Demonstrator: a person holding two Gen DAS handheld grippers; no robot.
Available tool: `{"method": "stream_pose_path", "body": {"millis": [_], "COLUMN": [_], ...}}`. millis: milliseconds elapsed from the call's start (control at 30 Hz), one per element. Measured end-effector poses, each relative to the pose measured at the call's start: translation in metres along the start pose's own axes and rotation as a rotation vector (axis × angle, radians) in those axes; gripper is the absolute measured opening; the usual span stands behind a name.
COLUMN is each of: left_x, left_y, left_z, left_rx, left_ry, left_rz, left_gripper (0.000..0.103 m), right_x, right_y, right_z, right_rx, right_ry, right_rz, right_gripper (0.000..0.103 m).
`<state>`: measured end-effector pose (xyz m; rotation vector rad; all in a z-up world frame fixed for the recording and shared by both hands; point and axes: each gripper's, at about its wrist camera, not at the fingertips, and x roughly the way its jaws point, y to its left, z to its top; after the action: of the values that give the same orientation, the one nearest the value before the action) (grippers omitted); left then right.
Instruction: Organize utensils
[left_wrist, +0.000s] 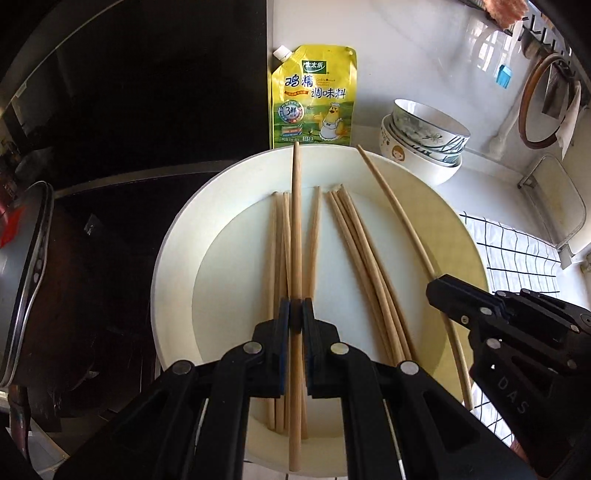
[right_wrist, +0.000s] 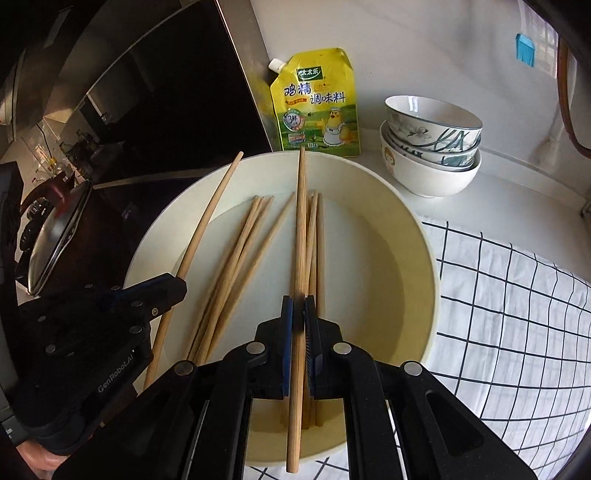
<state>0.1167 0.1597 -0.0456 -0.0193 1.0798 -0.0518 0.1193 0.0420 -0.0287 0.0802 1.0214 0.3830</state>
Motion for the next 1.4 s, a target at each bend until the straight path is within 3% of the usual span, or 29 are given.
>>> {"method": "stream_pose_path", "body": {"millis": [433,500,667,833,1033,1400], "left_x": [0.02,0.02,0.008,-0.007,-0.021,-0.032], "left_y": [0.013,0.014,0.016,0.019,0.021,0.023], "left_z": [0.006,0.006,0.005,0.006,0.003,-0.002], "left_rx": [-0.03,-0.037,-0.043,-0.051,-0.058,-0.056], "left_ry": [0.054,0.051,0.02,-0.013,-0.03,-0.045], "left_rz": [0.013,0.015,0.03,0.042,0.044,0.047], "left_gripper": [0.008,0.014,0.046,0.061,0.062,0.062], "right_x": [0.021,0.019,0.012,-0.003,-0.015,-0.026], "right_y": [-0.004,-0.006,-0.006,-0.007,-0.004,0.001], "right_z": [0.004,0.004,0.002,-0.002,-0.006,-0.015], "right_rx": [0.008,0.015,0.012,0.026,0.03,0.031], "right_ry": [0.045,0.037,0.019,-0.008,-0.027,-0.041], "right_rz": [-0.019,-0.019,-0.028,-0.036,-0.044,-0.036], "right_gripper": [0.007,0.008,0.008,0.014,0.022,0.026]}}
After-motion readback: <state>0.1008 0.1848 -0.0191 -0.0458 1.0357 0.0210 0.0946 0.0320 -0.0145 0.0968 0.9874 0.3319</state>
